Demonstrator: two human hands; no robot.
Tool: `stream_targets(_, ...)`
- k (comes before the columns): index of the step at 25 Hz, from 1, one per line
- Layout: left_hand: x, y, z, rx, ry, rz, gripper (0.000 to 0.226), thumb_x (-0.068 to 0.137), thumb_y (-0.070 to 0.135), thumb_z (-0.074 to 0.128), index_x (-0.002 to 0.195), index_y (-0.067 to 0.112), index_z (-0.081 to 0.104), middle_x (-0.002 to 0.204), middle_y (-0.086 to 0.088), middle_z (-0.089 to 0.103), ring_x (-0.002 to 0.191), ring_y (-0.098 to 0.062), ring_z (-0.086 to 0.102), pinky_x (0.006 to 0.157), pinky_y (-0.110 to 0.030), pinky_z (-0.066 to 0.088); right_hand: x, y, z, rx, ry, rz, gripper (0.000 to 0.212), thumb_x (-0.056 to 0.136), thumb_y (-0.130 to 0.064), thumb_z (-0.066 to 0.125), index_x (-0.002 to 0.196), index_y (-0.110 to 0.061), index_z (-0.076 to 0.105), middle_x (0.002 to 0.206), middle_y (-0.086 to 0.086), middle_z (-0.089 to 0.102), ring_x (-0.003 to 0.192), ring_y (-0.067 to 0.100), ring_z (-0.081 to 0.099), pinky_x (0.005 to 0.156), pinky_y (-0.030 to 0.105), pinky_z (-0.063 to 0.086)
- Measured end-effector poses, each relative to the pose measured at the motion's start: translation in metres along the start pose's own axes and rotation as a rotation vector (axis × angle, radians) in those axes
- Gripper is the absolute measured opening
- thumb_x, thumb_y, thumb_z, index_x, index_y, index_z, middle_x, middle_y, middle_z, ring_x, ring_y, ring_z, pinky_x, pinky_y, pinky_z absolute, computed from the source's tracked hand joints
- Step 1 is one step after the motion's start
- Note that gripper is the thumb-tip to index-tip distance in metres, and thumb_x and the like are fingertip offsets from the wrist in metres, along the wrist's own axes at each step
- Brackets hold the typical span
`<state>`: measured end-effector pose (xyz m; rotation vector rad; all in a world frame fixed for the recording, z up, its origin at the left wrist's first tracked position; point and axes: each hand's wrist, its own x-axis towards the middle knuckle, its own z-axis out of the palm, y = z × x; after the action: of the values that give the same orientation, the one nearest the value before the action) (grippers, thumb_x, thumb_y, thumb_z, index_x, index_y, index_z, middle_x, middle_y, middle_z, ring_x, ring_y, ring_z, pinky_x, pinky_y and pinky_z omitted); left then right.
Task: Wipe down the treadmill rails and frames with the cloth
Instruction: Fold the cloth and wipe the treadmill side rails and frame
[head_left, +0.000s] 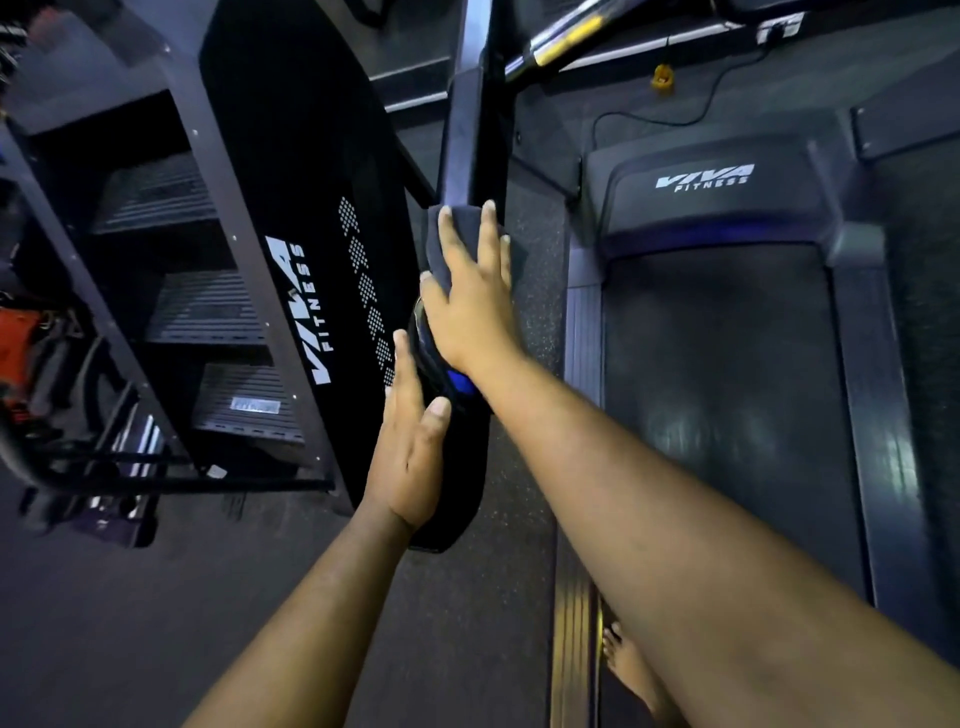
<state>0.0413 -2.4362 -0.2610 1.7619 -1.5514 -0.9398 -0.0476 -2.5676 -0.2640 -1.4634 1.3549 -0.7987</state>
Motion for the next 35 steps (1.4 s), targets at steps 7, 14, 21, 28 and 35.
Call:
stream_targets(7, -0.001, 0.008, -0.005, 0.002, 0.026, -0.014, 0.095, 0.092, 0.076, 0.026, 0.158, 0.019, -0.011, 0.166, 0.005, -0.014, 0.153, -0.009, -0.009, 0.126, -0.049, 0.005, -0.089, 0.03, 0.023, 0.218, -0.043, -0.057, 0.067, 0.096, -0.043, 0.047, 0.154, -0.048, 0.014, 0.163, -0.02, -0.021, 0.152, 0.015, -0.019, 0.12, 0.064, 0.01)
stream_targets(14, -0.002, 0.002, -0.002, 0.009, 0.002, -0.011, 0.092, 0.093, 0.075, 0.028, 0.159, 0.02, -0.003, 0.168, 0.003, -0.003, 0.154, -0.012, -0.001, 0.124, -0.054, 0.01, -0.086, 0.042, 0.025, 0.406, 0.018, 0.036, 0.082, 0.087, -0.056, 0.046, 0.158, -0.033, 0.012, 0.168, -0.007, -0.007, 0.152, 0.009, -0.012, 0.126, 0.045, 0.002)
stream_targets(21, -0.001, 0.004, -0.001, 0.131, -0.013, -0.007, 0.085, 0.094, 0.072, 0.024, 0.157, 0.021, 0.001, 0.165, 0.011, -0.003, 0.153, -0.006, -0.004, 0.126, -0.047, 0.004, -0.07, 0.071, 0.041, 0.693, 0.025, 0.329, 0.064, 0.088, -0.061, 0.049, 0.146, -0.036, 0.043, 0.156, -0.002, 0.041, 0.146, 0.016, 0.035, 0.124, 0.043, 0.021)
stream_targets(28, -0.004, 0.006, -0.002, 0.057, 0.008, -0.032, 0.092, 0.09, 0.079, 0.022, 0.158, 0.02, -0.001, 0.165, 0.011, -0.003, 0.153, -0.004, -0.002, 0.126, -0.048, 0.008, -0.124, 0.022, 0.029, 0.341, 0.037, 0.058, 0.077, 0.092, -0.06, 0.04, 0.155, -0.046, -0.001, 0.167, -0.011, -0.01, 0.153, 0.011, -0.012, 0.124, 0.041, 0.002)
stream_targets(35, -0.005, 0.007, -0.001, 0.071, 0.014, -0.017, 0.088, 0.092, 0.076, 0.023, 0.158, 0.027, -0.009, 0.167, 0.012, -0.01, 0.153, -0.008, -0.006, 0.124, -0.054, 0.008, -0.013, -0.005, -0.002, -0.17, -0.062, -0.09, 0.07, 0.101, -0.039, 0.044, 0.158, -0.034, 0.005, 0.164, -0.011, -0.024, 0.152, 0.026, -0.017, 0.112, 0.071, 0.024)
